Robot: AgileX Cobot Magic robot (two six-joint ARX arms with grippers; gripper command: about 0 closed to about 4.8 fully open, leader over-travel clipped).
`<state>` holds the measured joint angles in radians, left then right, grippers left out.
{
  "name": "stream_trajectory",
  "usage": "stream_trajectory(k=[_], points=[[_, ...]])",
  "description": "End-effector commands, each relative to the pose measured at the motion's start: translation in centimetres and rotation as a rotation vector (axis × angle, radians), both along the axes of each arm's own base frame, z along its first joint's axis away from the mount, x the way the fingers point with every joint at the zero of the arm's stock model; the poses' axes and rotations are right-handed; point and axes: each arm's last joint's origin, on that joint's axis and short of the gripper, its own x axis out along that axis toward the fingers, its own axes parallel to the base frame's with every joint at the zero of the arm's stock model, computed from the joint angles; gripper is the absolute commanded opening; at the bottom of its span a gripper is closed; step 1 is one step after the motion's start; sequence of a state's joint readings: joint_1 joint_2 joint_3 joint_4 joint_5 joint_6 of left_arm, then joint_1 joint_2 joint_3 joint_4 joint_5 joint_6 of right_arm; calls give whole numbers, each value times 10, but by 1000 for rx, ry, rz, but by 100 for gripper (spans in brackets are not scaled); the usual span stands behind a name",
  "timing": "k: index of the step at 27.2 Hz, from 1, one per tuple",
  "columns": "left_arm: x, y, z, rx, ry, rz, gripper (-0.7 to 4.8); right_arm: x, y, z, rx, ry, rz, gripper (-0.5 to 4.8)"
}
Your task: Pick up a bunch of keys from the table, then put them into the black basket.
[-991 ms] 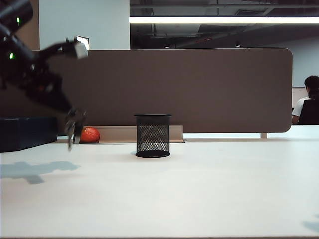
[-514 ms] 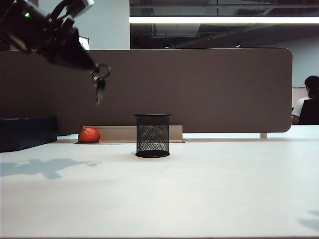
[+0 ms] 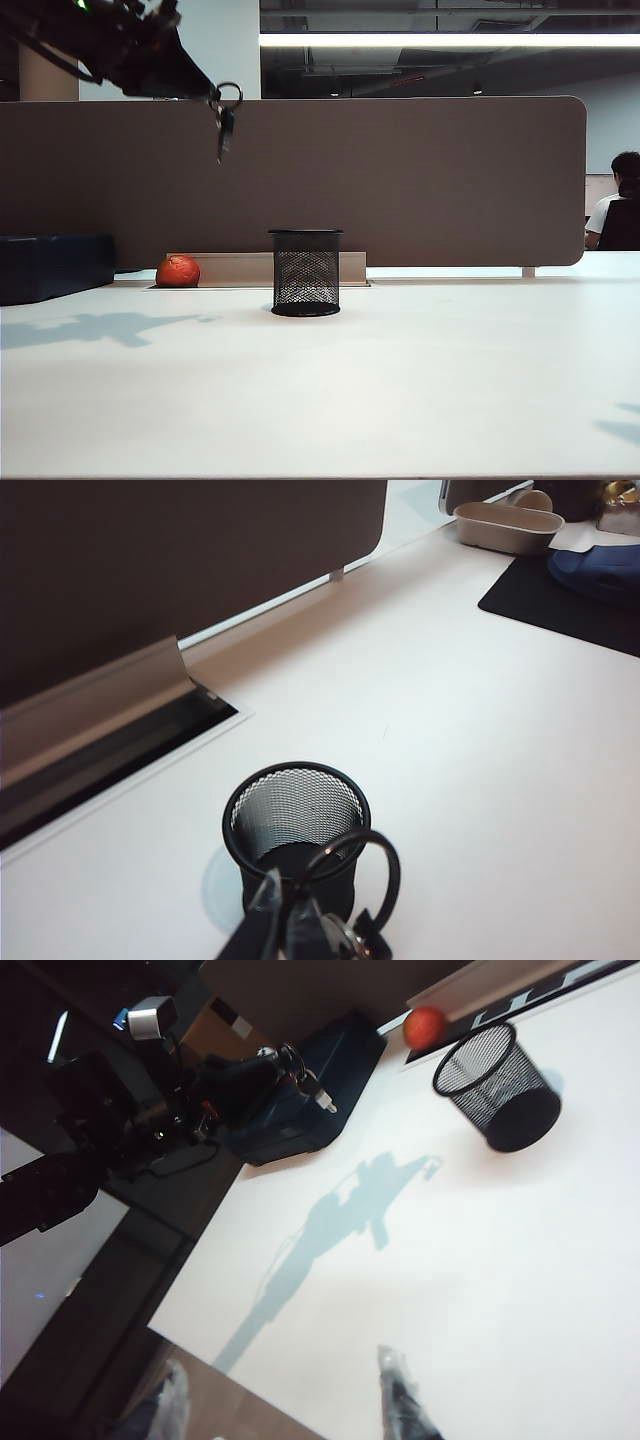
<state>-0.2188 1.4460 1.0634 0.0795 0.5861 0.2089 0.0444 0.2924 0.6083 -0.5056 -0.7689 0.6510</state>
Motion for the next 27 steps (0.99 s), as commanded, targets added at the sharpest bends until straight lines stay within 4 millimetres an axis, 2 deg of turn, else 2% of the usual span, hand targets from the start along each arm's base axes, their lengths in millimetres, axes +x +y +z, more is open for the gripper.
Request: stream_trajectory(k=[1, 5, 9, 22, 27], points=[[8, -3, -2, -61, -2, -22, -6, 0, 0, 3, -27, -51, -18, 248], [17, -5, -9, -84, 0, -19, -6, 1, -1, 4, -54, -81, -56, 248], [36, -10, -19, -122, 22, -14, -6, 3, -3, 6, -80, -120, -115, 248], [77, -49, -37, -119, 36, -82, -6, 4, -4, 7, -143, -170, -169, 248], [92, -53, -46, -113, 46, -69, -6, 5, -5, 7, -193, -205, -190, 248]])
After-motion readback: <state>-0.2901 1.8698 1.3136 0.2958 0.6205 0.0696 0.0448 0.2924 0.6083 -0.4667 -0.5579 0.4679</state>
